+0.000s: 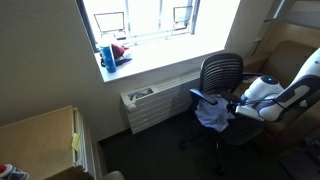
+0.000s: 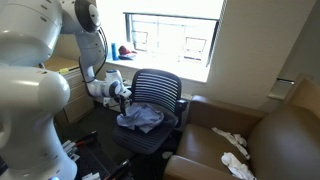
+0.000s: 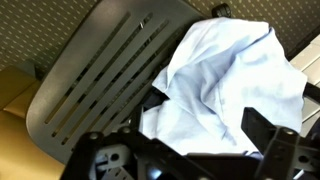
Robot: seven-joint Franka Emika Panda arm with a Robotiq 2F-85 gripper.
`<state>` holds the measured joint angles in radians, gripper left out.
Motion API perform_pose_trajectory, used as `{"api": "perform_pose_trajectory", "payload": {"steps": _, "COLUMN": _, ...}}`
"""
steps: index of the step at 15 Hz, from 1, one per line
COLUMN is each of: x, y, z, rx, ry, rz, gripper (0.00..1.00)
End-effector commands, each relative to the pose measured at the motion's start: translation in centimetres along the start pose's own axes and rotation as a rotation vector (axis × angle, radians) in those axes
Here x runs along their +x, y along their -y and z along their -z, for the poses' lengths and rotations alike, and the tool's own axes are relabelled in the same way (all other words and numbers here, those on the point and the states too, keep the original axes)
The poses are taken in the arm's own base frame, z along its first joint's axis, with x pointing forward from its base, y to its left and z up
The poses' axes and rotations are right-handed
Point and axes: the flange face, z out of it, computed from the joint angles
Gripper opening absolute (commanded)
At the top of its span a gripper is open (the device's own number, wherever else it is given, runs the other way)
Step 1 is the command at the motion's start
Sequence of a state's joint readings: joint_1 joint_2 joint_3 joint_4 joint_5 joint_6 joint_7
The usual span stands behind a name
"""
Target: Take the grey shirt off the seat and put it on the back of the black chair
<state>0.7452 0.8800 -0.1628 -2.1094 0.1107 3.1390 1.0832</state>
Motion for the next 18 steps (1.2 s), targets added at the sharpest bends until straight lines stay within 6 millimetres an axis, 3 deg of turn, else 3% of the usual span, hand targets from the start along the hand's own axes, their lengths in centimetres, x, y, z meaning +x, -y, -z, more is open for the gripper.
{"api": "perform_pose_trajectory", "payload": {"steps": 1, "x": 0.5, "y": 0.7, "z": -3.5, "rx": 0.021, "ry": -0.119, "rz": -0.029, "gripper": 1.00}}
{"api": "perform_pose_trajectory", "payload": {"steps": 3, "x": 0.1, "y": 0.8, "z": -6.2, "rx": 0.033, "ry": -0.069, "rz": -0.061, "gripper": 1.00}}
{"api": "perform_pose_trajectory", "payload": {"steps": 5, "x": -0.7, "y": 2.7, "z": -8.1, "rx": 0.099, "ry": 0.056, "rz": -0.053, "gripper": 1.00}}
{"api": "perform_pose_trajectory", "payload": {"steps": 8, "x": -0.1, "y": 4.3, "z": -11.1, "rx": 0.180, "ry": 0.186, "rz": -0.023, "gripper": 1.00}}
{"api": "perform_pose_trajectory", "payload": {"steps": 9, "x": 0.5, "y": 4.6, "z": -11.4, "rx": 0.200, "ry": 0.239, "rz": -0.012, "gripper": 1.00}}
{"api": "perform_pose_trajectory", "payload": {"steps": 10, "x": -1.3, "y": 3.6, "z": -10.3, "rx": 0.147, "ry": 0.169, "rz": -0.021, "gripper": 1.00}}
{"api": "perform_pose_trajectory", "payload": {"steps": 13, "x": 0.9, "y": 4.0, "z": -11.4, "rx": 0.193, "ry": 0.220, "rz": -0.027, "gripper": 1.00}}
{"api": "perform_pose_trajectory", "payload": {"steps": 15, "x": 0.9, "y": 3.4, "z": -11.1, "rx": 0.165, "ry": 0.179, "rz": -0.029, "gripper": 1.00}}
{"api": "perform_pose_trajectory", "payload": {"steps": 18, "x": 0.7, "y": 2.3, "z": -13.8, "rx": 0.112, "ry": 0.163, "rz": -0.059, "gripper": 1.00}}
